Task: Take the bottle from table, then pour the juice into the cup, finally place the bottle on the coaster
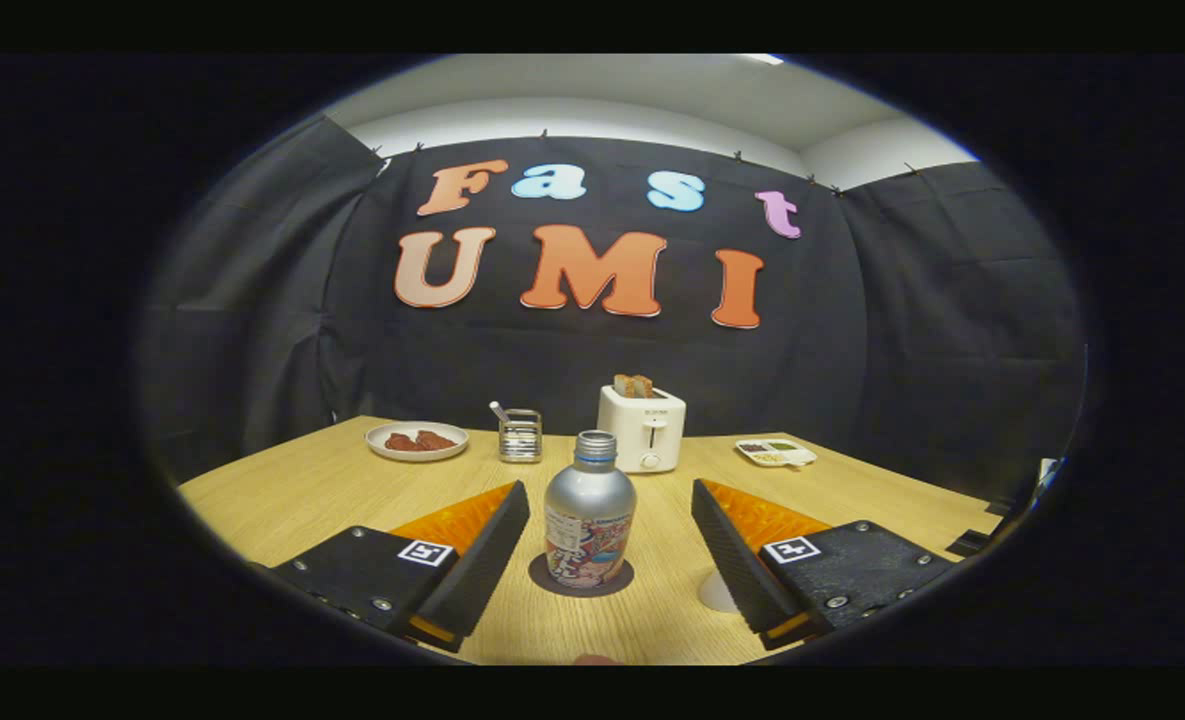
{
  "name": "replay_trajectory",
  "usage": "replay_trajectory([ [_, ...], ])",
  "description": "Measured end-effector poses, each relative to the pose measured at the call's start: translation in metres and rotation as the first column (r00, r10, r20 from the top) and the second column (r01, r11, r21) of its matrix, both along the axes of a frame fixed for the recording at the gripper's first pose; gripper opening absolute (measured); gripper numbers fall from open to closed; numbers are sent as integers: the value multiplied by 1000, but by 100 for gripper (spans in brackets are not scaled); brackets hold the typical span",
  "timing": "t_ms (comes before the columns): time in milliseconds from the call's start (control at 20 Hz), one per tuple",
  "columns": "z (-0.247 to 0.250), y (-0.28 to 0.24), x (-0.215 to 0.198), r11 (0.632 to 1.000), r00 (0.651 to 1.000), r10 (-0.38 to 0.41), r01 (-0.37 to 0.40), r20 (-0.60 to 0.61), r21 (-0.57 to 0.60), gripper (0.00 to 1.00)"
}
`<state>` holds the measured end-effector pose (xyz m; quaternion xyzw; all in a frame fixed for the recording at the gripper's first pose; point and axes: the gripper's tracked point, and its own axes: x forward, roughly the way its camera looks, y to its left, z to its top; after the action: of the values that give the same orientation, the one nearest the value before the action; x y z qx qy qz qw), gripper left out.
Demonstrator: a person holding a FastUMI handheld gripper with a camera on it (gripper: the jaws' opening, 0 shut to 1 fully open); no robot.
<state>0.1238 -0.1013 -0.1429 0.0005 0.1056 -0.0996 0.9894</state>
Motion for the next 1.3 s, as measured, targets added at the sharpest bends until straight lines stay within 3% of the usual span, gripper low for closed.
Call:
replay_trajectory([
  [500, 78, -18, -76, 999, 995, 15, -10, 94, -47, 97],
  [750, 117, -5, -105, 999, 988, 40, -41, 151, 6, 97],
  [850, 126, 6, -114, 997, 982, 68, -75, 174, 32, 97],
  [1300, 138, 4, -138, 999, 979, 40, -40, 198, -1, 96],
])
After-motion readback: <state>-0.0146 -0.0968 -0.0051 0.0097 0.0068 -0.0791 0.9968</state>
